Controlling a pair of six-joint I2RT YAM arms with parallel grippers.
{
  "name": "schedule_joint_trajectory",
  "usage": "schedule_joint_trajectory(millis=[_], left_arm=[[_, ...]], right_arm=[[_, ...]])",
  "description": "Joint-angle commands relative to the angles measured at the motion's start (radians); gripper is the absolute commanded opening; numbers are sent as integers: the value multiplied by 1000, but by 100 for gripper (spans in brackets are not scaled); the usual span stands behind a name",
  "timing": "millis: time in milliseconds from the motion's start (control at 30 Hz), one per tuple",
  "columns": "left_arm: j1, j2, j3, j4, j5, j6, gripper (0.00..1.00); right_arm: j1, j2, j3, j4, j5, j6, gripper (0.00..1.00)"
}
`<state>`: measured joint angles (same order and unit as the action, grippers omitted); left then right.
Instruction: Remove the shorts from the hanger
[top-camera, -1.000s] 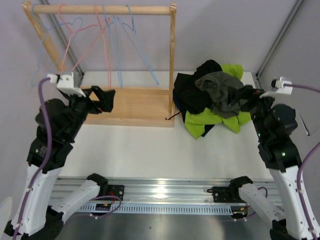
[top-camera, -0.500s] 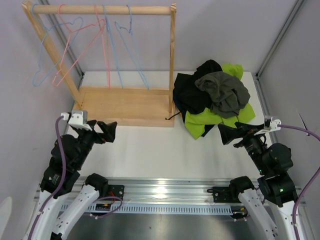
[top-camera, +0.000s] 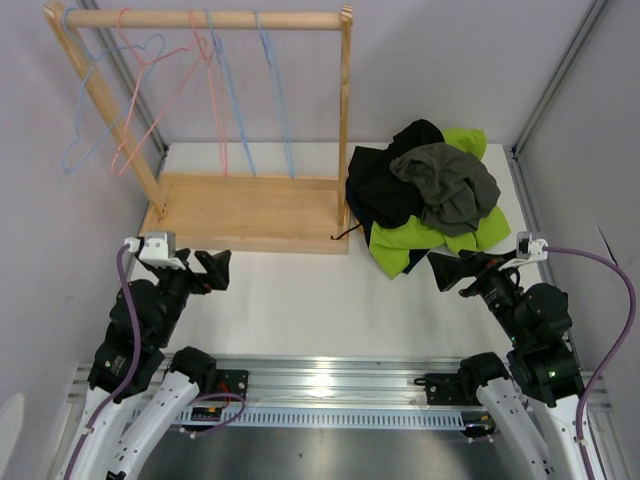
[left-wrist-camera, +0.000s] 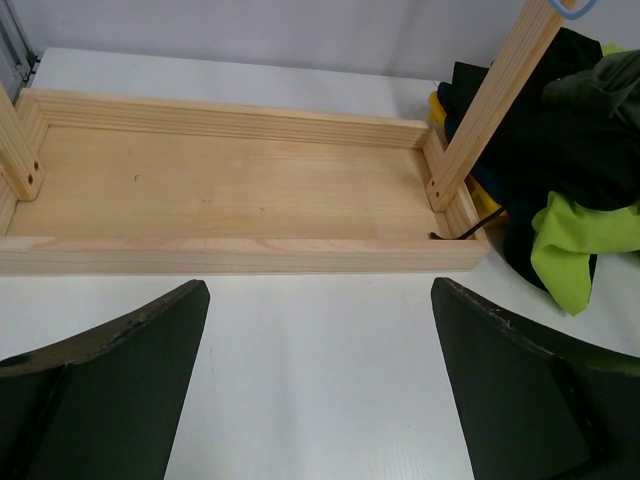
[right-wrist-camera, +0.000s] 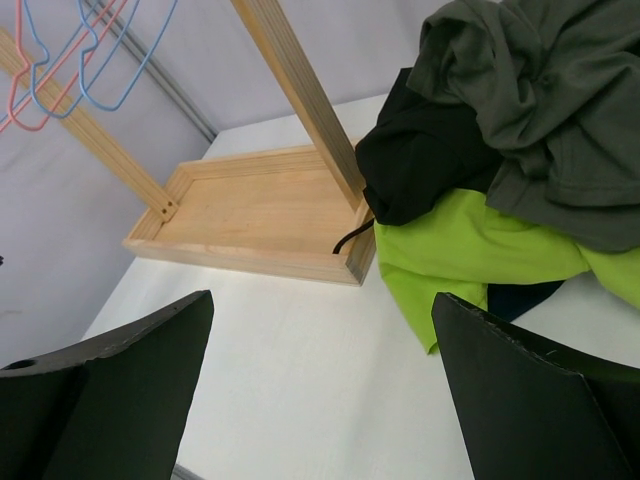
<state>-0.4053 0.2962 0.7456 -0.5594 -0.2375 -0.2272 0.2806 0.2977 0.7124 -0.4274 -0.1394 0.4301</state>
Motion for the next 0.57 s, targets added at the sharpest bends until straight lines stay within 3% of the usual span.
schedule_joint_trajectory(millis=[0, 533], left_arm=[[0, 6, 5, 46, -3, -3, 99], [0, 31, 12, 39, -25, 3, 99]], right_arm=[[5, -8, -2, 55, -28, 27, 99], [3, 40, 2, 88, -2, 15, 100]])
